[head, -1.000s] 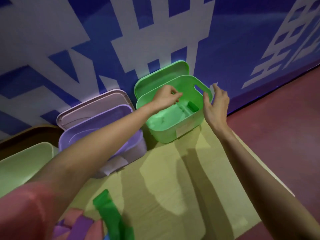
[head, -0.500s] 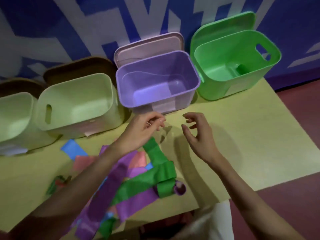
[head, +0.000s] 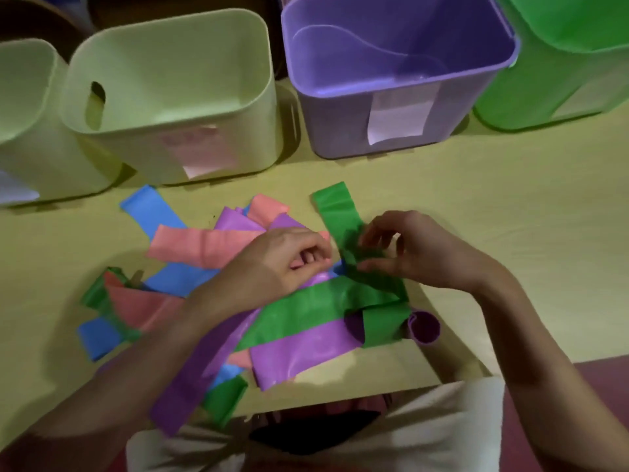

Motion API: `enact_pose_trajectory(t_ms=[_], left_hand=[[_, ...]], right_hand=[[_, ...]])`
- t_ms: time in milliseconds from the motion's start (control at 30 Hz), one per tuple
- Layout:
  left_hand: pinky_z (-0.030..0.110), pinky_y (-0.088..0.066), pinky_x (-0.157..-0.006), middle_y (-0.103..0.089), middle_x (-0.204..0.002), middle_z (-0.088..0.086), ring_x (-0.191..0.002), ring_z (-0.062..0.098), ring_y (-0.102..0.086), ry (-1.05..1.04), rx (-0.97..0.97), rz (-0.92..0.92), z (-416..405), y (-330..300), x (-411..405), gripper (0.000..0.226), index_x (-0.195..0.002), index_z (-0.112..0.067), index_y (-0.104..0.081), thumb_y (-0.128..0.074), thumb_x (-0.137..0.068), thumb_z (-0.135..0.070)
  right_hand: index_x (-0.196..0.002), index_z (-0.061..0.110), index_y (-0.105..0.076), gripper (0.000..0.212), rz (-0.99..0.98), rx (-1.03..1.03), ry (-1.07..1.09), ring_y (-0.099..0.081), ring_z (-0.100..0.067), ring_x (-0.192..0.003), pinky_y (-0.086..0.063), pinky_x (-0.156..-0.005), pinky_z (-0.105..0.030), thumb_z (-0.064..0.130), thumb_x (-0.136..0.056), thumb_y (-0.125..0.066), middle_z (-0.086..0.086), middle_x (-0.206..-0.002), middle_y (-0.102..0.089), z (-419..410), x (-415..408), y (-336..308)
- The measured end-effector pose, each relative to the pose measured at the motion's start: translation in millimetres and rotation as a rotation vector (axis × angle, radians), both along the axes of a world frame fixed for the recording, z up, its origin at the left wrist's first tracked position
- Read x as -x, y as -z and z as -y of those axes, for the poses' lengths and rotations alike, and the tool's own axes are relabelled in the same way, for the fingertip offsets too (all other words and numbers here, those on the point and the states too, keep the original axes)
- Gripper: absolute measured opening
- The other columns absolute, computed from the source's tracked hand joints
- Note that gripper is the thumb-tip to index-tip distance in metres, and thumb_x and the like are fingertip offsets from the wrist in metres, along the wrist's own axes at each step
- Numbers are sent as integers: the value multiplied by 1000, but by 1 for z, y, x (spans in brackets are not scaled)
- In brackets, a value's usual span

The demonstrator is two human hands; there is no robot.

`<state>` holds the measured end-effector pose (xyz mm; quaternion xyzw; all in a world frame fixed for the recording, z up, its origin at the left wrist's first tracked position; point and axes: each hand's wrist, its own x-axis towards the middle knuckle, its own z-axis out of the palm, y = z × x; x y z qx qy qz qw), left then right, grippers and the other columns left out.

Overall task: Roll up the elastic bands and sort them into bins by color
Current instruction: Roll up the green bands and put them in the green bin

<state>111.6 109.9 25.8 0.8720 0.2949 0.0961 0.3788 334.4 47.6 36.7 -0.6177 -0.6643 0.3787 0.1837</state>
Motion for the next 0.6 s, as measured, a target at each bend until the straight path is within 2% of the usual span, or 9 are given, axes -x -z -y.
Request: enact_pose_trajectory(t_ms=[100,200,300,433,533,600], left_hand=[[36,-49,-78,-69,-91,1,-86,15,-64,29,-53,8,2,5,5,32,-94,-12,-68,-53,-86,-40],[32,-48,-76,-69,-90,1,-84,13,-64,30,-82,54,5,6,8,33,-94,-10,-69,-53,-86,-37],[29,-49,-77,-70,-90,-1,-84,11,-64,32,-103,59,11,7,12,33,-94,-10,-69,-53,-86,-38],[26,-47,-82,-68,-96,-5,-90,8,-62,54,-170,0,20,10,20,25,-97,-13,-69,-61,-86,-34],[27,-45,-86,-67,-99,-6,-94,9,-60,53,-241,-32,30,11,25,22,-103,-16,-68,-65,-87,-31],[29,-48,-87,-68,-101,-7,-96,7,-61,5,-246,-15,34,12,26,27,-105,-16,-67,-65,-86,-34]], right_hand=[[-99,15,-70,34,178,20,-99,-53,-9,-79,-40,-64,-13,32,-72,-82,2,-92,-61,3,-1,3],[-96,15,-70,32,206,12,-151,-50,-8,-77,-39,-62,-10,31,-71,-82,4,-89,-58,4,1,1],[-93,14,-72,28,216,10,-182,-53,-12,-82,-40,-64,-14,27,-71,-82,3,-90,-58,7,2,-1],[-98,19,-64,34,310,34,-163,-47,-15,-84,-38,-69,-23,26,-71,-83,9,-86,-46,12,8,-1],[-94,20,-62,29,383,90,-140,-46,-13,-80,-36,-64,-23,26,-73,-82,11,-82,-45,12,16,0],[-88,19,-64,24,394,107,-141,-47,-10,-71,-35,-56,-17,22,-73,-82,11,-77,-47,10,19,3]])
